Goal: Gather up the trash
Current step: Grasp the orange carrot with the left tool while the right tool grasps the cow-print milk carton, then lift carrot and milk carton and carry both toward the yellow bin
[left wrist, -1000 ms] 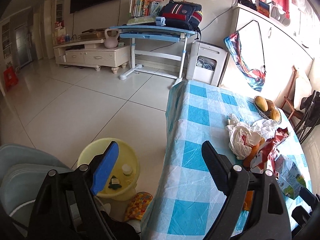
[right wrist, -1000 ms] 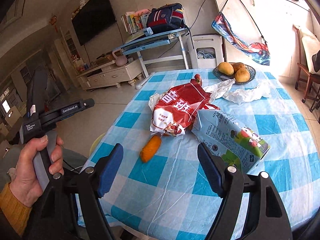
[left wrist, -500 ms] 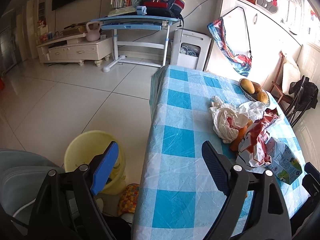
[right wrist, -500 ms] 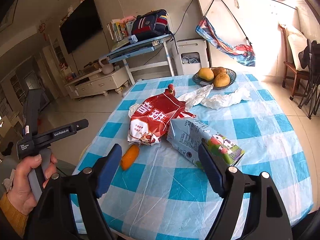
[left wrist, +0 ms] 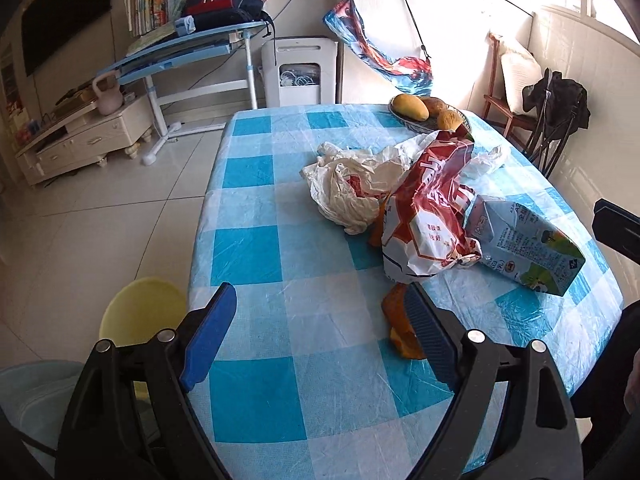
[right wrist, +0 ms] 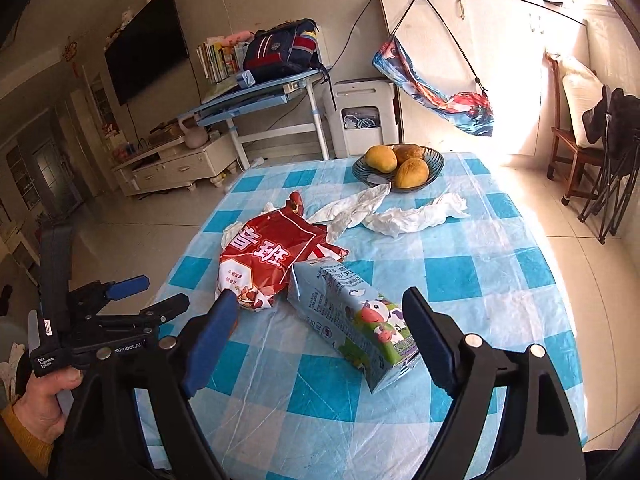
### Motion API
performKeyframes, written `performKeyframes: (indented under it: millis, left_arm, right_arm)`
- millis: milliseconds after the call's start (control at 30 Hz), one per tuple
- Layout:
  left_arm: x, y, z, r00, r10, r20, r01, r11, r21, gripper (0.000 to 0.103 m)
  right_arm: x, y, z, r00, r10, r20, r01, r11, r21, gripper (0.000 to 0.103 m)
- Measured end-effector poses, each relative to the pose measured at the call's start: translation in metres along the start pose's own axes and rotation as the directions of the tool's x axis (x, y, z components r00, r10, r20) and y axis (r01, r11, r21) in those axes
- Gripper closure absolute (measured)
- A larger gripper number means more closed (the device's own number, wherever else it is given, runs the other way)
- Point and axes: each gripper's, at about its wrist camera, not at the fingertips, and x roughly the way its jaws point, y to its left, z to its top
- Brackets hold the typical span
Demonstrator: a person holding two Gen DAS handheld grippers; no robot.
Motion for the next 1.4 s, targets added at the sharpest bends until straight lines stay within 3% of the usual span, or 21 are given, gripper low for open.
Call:
performKeyframes:
  millis: [100,167,400,500,567,633,667,733,800,1100,1400]
  left_arm:
    - [0.005,-0.015,-0.001,0.999,-0.027,-0.020,0.027,0.999,0.026,0.020]
    - [0.009,-0.023,-0.002,0.999,-0.029,-0.031,0.030,0.999,0.040,0.020]
    - [0.022,-0.040,-0.004,0.997,-0.021,-0.076,0.026,0.997,0.066,0.022]
    - [0.029,-0.042,-0.005,0.994,-0.040,-0.105,0.047,0.997,0.064,0.042]
    - [0.034,-0.041,-0.008,0.989,-0.066,-0.131,0.075,0.995,0.061,0.075]
    - [0.032,-0.038,-0.009,0.990,-0.069,-0.120,0.077,0.995,0.065,0.081]
    - [0.031,-0.036,-0.009,0.990,-0.079,-0.116,0.086,0.995,0.058,0.084]
    - [0.027,-0.030,-0.010,0.990,-0.084,-0.109,0.089,0.995,0.042,0.086]
    - [0.024,-0.022,-0.010,0.991,-0.090,-0.102,0.092,0.995,0.023,0.087]
    - [0.002,0.018,-0.006,0.993,-0.116,-0.028,0.112,0.987,-0.118,0.087]
    - [-0.015,0.031,-0.002,0.996,-0.076,0.040,0.081,0.986,-0.148,0.087]
  right_arm:
    - [0.009,0.007,0.011,0.998,0.067,-0.023,-0.067,0.998,0.006,0.022]
    - [0.015,0.014,0.020,0.997,0.069,-0.039,-0.070,0.997,-0.031,0.022]
    - [0.049,0.010,0.021,0.982,-0.058,-0.180,0.019,0.978,-0.208,0.022]
    - [0.063,-0.008,0.011,0.969,-0.080,-0.234,0.033,0.979,-0.199,0.022]
    - [0.074,-0.022,0.004,0.959,-0.066,-0.274,0.025,0.989,-0.148,0.022]
    - [0.081,-0.034,-0.001,0.951,-0.019,-0.308,-0.004,0.997,-0.076,0.023]
    - [0.083,-0.036,-0.002,0.949,0.009,-0.316,-0.025,0.999,-0.044,0.029]
    - [0.082,-0.035,-0.003,0.945,0.049,-0.324,-0.058,0.998,-0.019,0.057]
    - [0.076,-0.029,-0.005,0.948,0.047,-0.316,-0.062,0.997,-0.039,0.068]
    - [0.048,-0.006,-0.012,0.965,0.095,-0.245,-0.105,0.994,-0.027,0.068]
    - [0.034,0.004,-0.024,0.969,0.124,-0.212,-0.125,0.992,0.008,0.068]
